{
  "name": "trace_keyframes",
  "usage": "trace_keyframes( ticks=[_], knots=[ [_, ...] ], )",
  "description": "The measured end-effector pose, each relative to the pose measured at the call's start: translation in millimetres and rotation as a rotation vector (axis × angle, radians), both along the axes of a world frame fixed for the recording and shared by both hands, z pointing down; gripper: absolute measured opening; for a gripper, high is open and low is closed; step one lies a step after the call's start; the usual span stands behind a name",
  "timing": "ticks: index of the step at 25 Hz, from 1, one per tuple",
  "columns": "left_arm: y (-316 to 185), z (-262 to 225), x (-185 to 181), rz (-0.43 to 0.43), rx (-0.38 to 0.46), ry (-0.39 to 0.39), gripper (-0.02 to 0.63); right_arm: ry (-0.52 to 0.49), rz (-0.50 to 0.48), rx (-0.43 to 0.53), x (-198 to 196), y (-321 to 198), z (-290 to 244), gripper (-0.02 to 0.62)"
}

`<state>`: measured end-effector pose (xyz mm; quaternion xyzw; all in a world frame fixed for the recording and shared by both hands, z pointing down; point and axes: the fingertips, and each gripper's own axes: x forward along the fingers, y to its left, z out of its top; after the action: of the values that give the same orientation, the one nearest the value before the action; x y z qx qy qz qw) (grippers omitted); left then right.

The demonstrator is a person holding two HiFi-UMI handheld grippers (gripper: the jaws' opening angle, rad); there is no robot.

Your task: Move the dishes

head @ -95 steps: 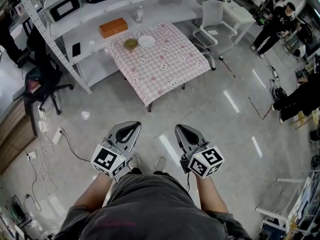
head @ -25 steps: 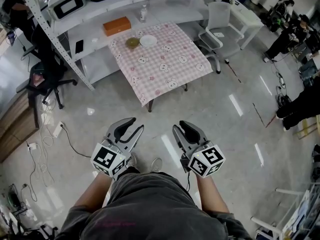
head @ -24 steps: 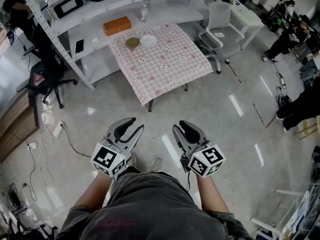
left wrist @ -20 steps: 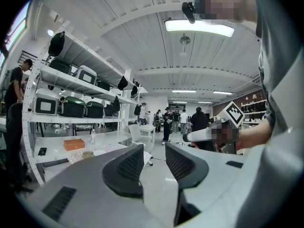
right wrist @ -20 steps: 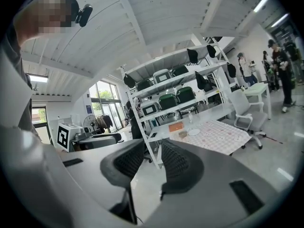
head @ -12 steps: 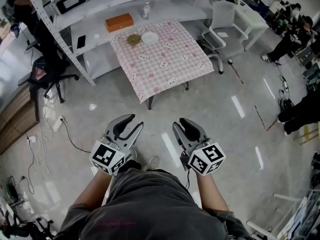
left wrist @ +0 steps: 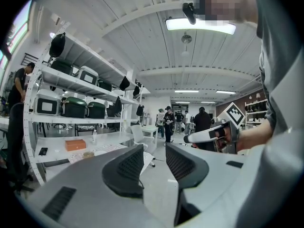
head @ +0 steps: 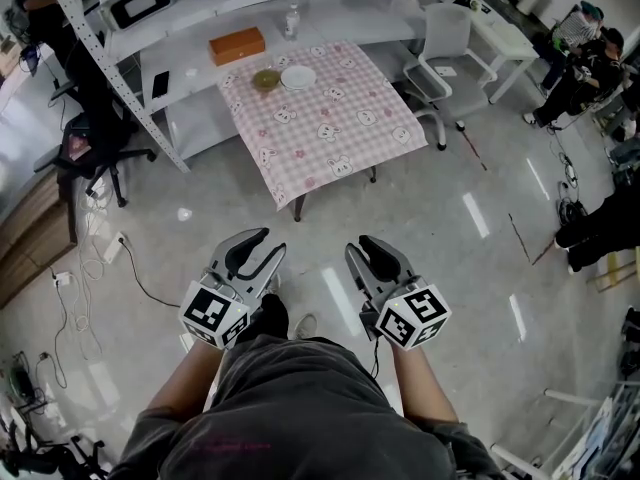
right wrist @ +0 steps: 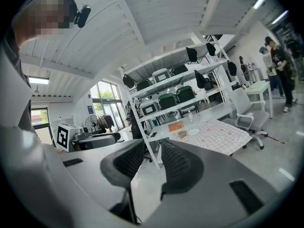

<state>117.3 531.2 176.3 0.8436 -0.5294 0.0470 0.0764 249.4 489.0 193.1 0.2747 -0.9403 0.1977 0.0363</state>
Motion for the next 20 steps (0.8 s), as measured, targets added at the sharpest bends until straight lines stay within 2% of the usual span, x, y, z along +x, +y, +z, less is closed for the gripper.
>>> trace_keyframes(
  ticks=[9,20],
  knots=[
    [-30.7,8.0,-7.5,0.002,-0.018,0.014,0.146,0.019,0.008,-0.015,-6.4,-30.6,6.8,0.095],
    [-91.0,28.5,-40.9,0.005,-0.046,0.032,0.144,0.038,0.013,-0.047,-38.4,-86.8,26.6,0.095]
  ],
)
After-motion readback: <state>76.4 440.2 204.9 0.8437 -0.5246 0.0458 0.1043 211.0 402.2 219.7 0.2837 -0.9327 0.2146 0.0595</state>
